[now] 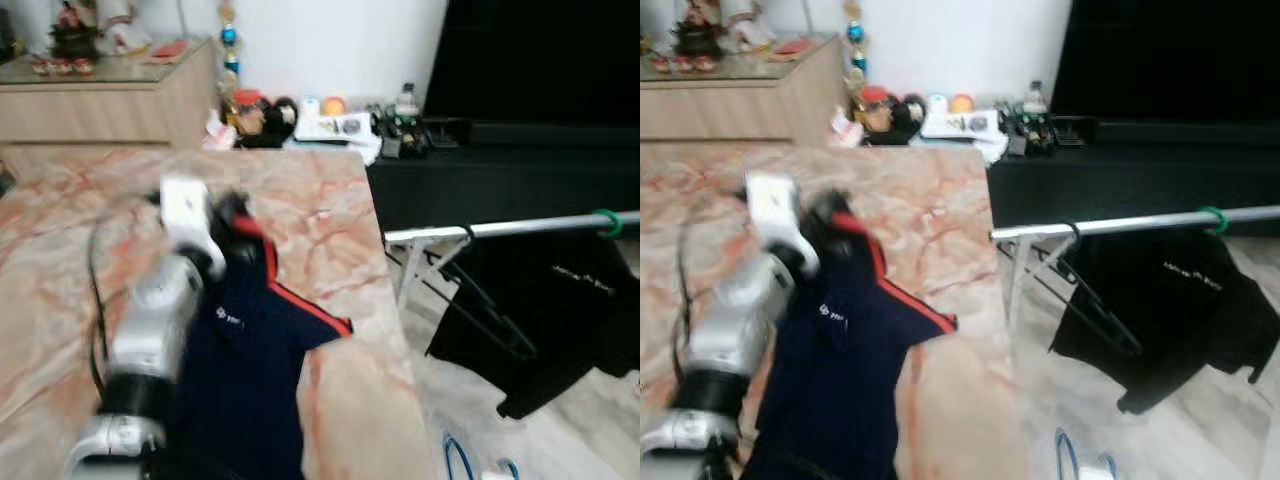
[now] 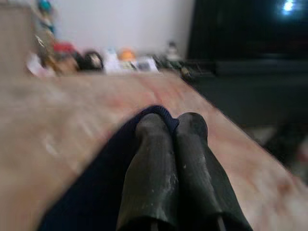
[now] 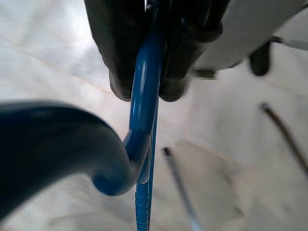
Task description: Hang hanger
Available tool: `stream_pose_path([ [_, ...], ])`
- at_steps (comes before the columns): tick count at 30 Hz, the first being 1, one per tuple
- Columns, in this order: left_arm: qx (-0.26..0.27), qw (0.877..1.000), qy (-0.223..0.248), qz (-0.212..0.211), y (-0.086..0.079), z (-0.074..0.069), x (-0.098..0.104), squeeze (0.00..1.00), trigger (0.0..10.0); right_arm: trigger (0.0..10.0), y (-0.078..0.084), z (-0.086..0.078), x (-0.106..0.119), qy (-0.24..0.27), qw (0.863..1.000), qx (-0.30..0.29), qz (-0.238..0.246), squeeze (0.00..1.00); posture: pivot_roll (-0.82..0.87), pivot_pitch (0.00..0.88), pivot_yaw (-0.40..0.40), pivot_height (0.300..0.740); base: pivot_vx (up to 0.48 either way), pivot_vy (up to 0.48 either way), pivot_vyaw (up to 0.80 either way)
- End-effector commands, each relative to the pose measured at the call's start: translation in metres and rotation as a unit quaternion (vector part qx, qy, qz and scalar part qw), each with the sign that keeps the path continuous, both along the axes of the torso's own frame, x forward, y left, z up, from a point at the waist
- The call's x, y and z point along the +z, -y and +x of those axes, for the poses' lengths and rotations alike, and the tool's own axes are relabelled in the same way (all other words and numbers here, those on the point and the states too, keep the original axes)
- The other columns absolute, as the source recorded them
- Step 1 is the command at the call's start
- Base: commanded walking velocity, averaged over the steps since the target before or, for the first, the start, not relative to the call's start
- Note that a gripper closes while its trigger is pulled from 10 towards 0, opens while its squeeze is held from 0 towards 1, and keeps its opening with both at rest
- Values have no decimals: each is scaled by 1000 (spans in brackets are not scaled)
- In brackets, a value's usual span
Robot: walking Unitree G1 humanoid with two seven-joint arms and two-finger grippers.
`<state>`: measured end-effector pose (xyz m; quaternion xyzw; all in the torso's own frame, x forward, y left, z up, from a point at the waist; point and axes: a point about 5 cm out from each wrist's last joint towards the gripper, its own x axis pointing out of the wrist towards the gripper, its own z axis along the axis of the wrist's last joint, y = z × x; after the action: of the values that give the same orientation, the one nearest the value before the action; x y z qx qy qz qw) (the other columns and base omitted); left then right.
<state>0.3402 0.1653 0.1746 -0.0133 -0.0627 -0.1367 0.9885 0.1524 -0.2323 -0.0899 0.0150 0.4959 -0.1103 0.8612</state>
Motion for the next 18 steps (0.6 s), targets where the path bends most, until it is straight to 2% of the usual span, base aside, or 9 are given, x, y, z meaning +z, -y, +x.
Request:
stream_pose_path([
  [1,4,1000,14,4,-9,-6,10,0,10000,10000,-6,0,-2,-2,1000,3,9,0,215,0,-2,740,0,0,0],
  [2,-6,1000,-1,8,-7,-15,1,0,10000,10000,-6,0,-2,-3,1000,5,8,0,219,0,-1,740,0,0,0],
  [3,-14,999,-28,17,-5,-33,-15,0,10000,10000,-5,-1,-2,-5,1000,8,7,0,223,0,-1,740,0,0,0],
  [4,-15,999,-37,17,-5,-40,-20,455,10000,10000,-5,-1,-2,-6,1000,10,7,0,223,0,0,740,0,0,0],
  [5,-15,999,-37,17,-5,-40,-20,455,10000,10000,-5,-1,-2,-6,1000,10,7,0,223,0,0,740,0,0,0],
  [6,-14,999,-48,18,-5,-48,-26,1000,10000,10000,-5,-1,-2,-7,1000,12,7,0,224,0,1,740,0,0,0],
  [14,-9,997,-70,42,-4,-66,-36,1000,10000,10000,-4,-2,-2,-8,1000,16,4,0,221,0,2,740,0,0,0],
  [18,-16,995,-81,59,-5,-81,-38,1000,10000,10000,-3,-3,-2,-9,1000,17,3,0,229,0,-2,740,0,0,0],
])
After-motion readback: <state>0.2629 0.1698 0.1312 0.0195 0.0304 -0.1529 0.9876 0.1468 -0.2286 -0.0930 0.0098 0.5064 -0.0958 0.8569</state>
